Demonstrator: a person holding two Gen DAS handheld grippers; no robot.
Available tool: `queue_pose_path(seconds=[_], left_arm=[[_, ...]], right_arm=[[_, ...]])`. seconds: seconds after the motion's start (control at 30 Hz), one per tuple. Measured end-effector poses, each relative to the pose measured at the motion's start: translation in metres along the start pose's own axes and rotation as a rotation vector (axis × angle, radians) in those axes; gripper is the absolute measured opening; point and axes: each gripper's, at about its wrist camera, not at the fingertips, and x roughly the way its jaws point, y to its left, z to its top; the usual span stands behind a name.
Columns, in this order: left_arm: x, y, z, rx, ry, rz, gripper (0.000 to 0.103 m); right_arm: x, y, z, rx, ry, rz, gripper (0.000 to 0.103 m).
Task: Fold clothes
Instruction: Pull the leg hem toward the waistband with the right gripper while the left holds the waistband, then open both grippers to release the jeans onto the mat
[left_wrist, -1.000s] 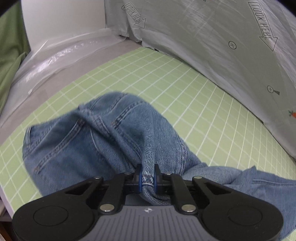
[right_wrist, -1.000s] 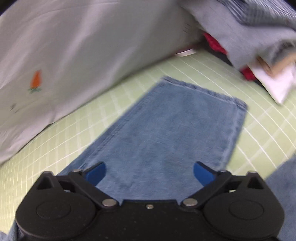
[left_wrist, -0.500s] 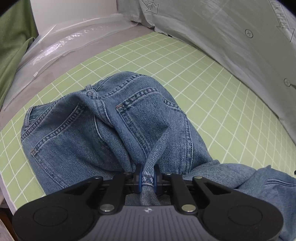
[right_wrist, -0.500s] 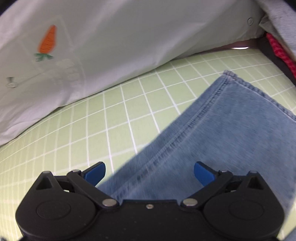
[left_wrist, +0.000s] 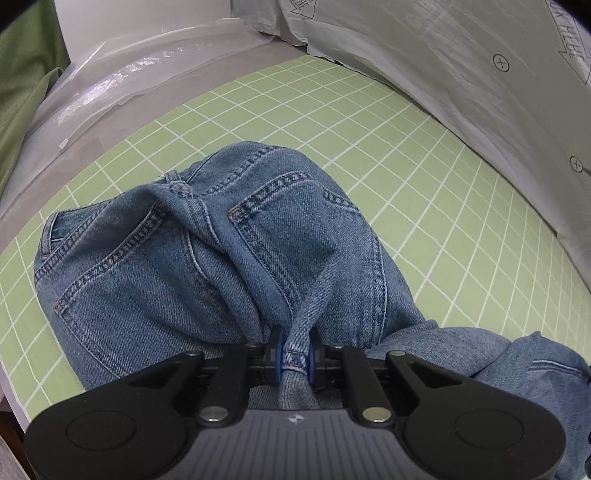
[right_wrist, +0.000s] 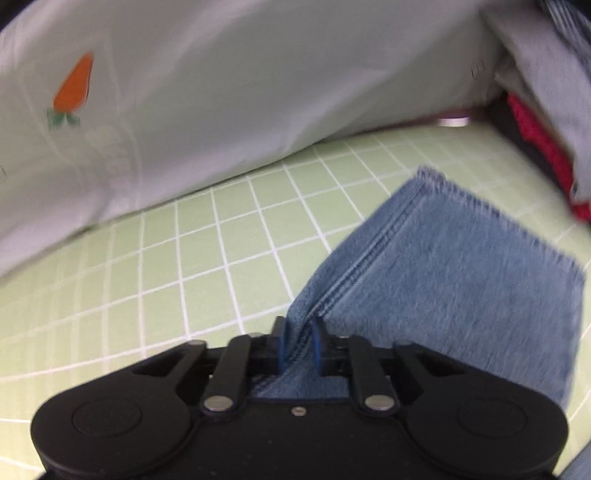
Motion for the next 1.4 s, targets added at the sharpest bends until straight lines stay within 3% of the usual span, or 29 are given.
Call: queue_pose_path(seconds=[0.17,0.33,0.43,0.57,0.67,0.7,0.73,0.8,0.83,0.87,0.9,0.93,0.97,1.13,1.4], left_arm=[[-0.022,0.004,-0.007,0.000,-0.040,-0.046,0.014],[-0.035,0.016,-0.025,-0.001,-0.030,-0.062,0.014],[-0.040,0.023,-0.036,0.003,-0.017,-0.065,0.014],[-0.048,0.030,-0.044,0.016,-0.008,-0.069,0.017],[-0.058,0.031,-0.040,0.044,-0.028,-0.081,0.019],[-0.063,0.031,-0.037,0.055,-0.045,-0.084,0.020],[-0.068,0.032,-0.034,0.066,-0.062,-0.086,0.025],[-0.078,0.032,-0.027,0.089,-0.096,-0.091,0.037],[-0.083,0.032,-0.023,0.100,-0.113,-0.094,0.049],[-0.086,0.032,-0.018,0.112,-0.132,-0.097,0.063],[-0.088,0.032,-0.010,0.124,-0.154,-0.100,0.071],[-0.090,0.032,-0.003,0.136,-0.176,-0.104,0.083],[-0.089,0.032,0.005,0.149,-0.185,-0.103,0.086],[-0.067,0.028,0.049,0.214,-0.157,-0.084,0.086],[-0.016,0.006,0.106,0.327,-0.097,-0.134,0.087]], right_arm=[[-0.061,-0.061,-0.035,0.056,-0.042,0.015,0.003],[-0.122,-0.121,-0.070,0.112,-0.084,0.030,0.003],[-0.126,-0.146,-0.123,0.086,0.030,-0.048,0.001],[-0.126,-0.166,-0.158,0.161,0.124,-0.036,0.002],[-0.138,-0.155,-0.147,0.115,0.088,-0.044,0.009],[-0.142,-0.151,-0.143,0.099,0.076,-0.047,0.025],[-0.147,-0.146,-0.141,0.084,0.053,-0.053,0.052],[-0.159,-0.134,-0.138,0.052,-0.005,-0.070,0.076],[-0.164,-0.128,-0.136,0.036,-0.033,-0.078,0.086],[-0.166,-0.119,-0.133,0.018,-0.050,-0.083,0.091],[-0.167,-0.109,-0.130,-0.001,-0.062,-0.085,0.095],[-0.168,-0.100,-0.128,-0.017,-0.072,-0.083,0.096],[-0.168,-0.091,-0.126,-0.027,-0.076,-0.077,0.096],[-0.158,-0.041,-0.114,-0.020,-0.051,-0.013,0.097],[-0.124,0.062,-0.105,0.039,0.004,0.060,0.098]])
